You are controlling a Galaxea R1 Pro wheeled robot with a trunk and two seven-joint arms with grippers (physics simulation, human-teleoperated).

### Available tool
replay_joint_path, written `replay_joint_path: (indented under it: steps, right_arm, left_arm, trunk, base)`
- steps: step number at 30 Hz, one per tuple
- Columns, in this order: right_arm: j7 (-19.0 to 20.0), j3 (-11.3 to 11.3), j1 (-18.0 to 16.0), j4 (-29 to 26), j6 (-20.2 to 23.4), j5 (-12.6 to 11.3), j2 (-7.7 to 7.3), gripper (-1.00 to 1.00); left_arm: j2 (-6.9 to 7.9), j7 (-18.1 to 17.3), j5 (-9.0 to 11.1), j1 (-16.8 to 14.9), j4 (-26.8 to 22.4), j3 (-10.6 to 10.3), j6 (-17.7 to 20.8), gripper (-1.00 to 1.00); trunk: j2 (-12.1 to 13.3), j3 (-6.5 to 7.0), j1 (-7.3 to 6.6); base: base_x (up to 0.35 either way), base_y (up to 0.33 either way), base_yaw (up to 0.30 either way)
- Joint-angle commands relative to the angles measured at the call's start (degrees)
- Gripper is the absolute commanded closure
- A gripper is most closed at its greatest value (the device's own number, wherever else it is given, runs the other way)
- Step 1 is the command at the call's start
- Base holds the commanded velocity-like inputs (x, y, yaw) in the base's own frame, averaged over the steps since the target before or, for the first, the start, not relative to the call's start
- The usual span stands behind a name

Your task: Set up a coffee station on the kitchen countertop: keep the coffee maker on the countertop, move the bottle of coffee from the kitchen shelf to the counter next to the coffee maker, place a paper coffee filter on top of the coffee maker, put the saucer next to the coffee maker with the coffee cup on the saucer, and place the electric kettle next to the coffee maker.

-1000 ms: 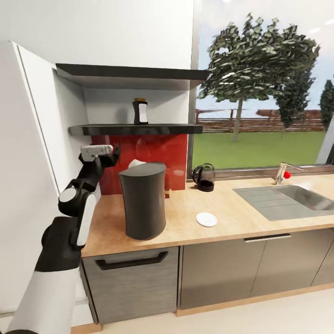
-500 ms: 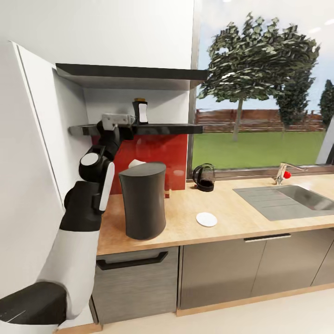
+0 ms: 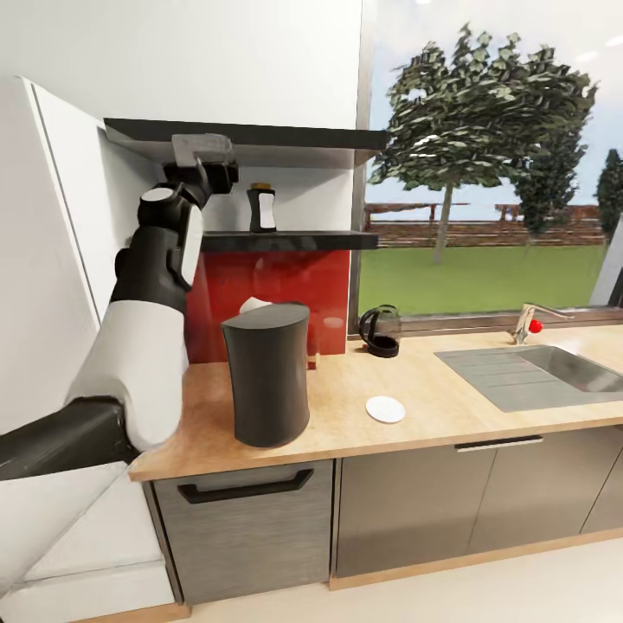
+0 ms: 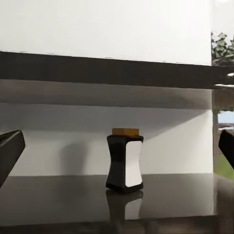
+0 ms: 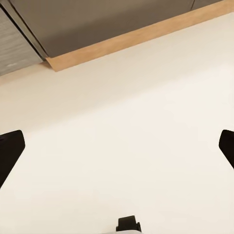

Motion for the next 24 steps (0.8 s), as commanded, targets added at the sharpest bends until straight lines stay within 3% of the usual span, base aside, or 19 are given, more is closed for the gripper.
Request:
replay_joint_path:
  steps: [1, 2, 3, 14, 20, 24]
  right_arm:
    - [0.44, -0.49, -0.01, 0.07, -0.17, 0.05, -0.02, -1.0]
    - [0.45, -0.49, 0.0, 0.07, -0.17, 0.05, -0.02, -1.0]
    - [0.46, -0.49, -0.02, 0.07, -0.16, 0.05, -0.02, -1.0]
    - [0.47, -0.49, 0.04, 0.07, -0.24, 0.05, -0.09, -1.0]
    - [0.44, -0.5, 0.09, 0.07, -0.25, 0.05, -0.1, -1.0]
    - [0.41, -0.49, 0.12, 0.07, -0.25, 0.05, -0.1, -1.0]
  left_arm:
    - [-0.06, -0.09, -1.03, -0.99, 1.26, 1.38, 0.16, -1.0]
    - [-0.06, -0.09, -1.53, -1.37, 1.84, 2.02, 0.12, -1.0]
    - [-0.06, -0.08, -3.36, -2.43, 3.33, 3.8, 0.01, -1.0]
    - [-0.06, -0.09, -17.6, -11.07, 12.49, 15.01, -0.38, -1.0]
    - [-0.06, -0.1, -19.63, -12.15, 13.86, 16.72, -0.39, -1.0]
    - [-0.06, -0.1, -20.52, -12.21, 13.93, 19.38, -0.51, -1.0]
  trunk:
    - [-0.04, -0.03, 0.02]
    - [-0.04, -0.03, 0.02]
    - [-0.04, -0.03, 0.02]
    - [-0.04, -0.03, 0.02]
    - [-0.04, -0.03, 0.02]
    - [-0.04, -0.03, 0.02]
  base:
    - [0.0, 0.0, 0.0]
    - [0.0, 0.0, 0.0]
    - [0.0, 0.0, 0.0]
    - [0.0, 0.0, 0.0]
    - [0.0, 0.0, 0.0]
    - [0.0, 0.0, 0.0]
